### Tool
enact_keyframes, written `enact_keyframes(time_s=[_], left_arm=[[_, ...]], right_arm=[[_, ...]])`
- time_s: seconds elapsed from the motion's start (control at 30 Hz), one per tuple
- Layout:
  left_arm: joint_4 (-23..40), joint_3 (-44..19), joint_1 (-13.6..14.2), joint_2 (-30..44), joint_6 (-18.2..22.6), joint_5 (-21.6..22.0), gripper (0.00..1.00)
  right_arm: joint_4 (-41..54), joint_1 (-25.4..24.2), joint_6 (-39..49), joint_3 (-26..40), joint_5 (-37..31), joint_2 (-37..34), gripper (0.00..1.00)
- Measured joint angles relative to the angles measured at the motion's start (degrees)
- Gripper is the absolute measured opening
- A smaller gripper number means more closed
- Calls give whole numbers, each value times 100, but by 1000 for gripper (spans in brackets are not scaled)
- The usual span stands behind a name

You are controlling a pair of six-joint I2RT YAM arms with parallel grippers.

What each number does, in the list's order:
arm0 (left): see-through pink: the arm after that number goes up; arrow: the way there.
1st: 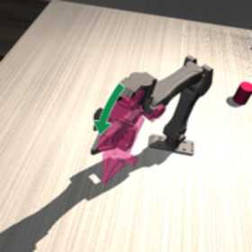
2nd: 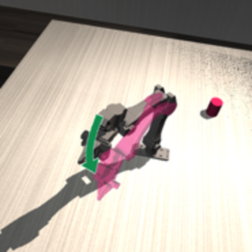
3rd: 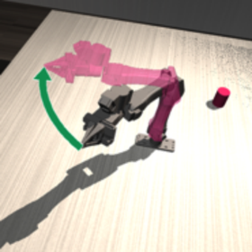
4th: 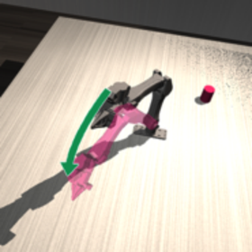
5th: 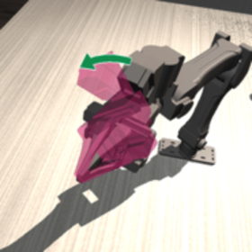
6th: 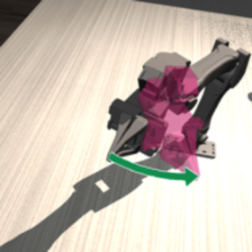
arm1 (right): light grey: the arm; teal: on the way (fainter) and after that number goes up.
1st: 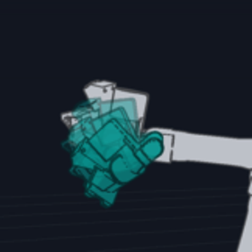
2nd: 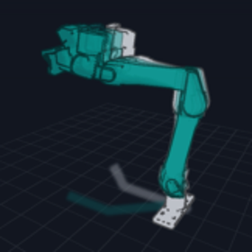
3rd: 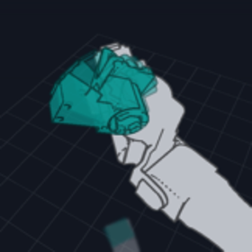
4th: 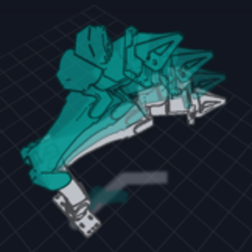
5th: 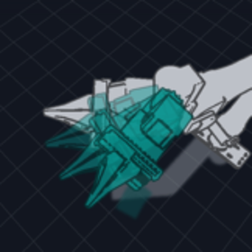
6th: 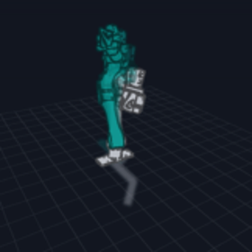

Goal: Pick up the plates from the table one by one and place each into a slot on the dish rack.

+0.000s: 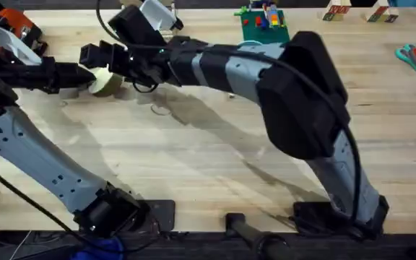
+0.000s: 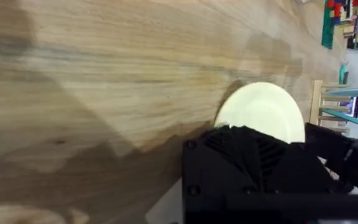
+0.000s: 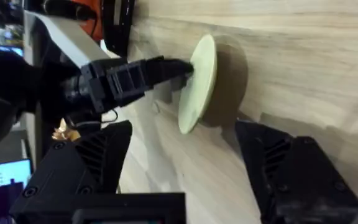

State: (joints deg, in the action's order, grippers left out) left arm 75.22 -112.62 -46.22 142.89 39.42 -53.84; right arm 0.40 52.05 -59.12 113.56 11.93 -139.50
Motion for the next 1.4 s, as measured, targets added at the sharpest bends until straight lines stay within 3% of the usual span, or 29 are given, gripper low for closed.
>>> enact_keyframes(time_s=[0.43, 1.17, 1.4], left_arm=[[-2, 0, 0, 0, 0, 0, 41], [-3, 0, 0, 0, 0, 0, 41], [-2, 0, 0, 0, 0, 0, 41]], right_arm=[[-873, 166, -311, 9, -319, -316, 993], [-1498, 311, -697, 53, -640, -675, 986], [-1564, 321, -879, 74, -661, -747, 882]])
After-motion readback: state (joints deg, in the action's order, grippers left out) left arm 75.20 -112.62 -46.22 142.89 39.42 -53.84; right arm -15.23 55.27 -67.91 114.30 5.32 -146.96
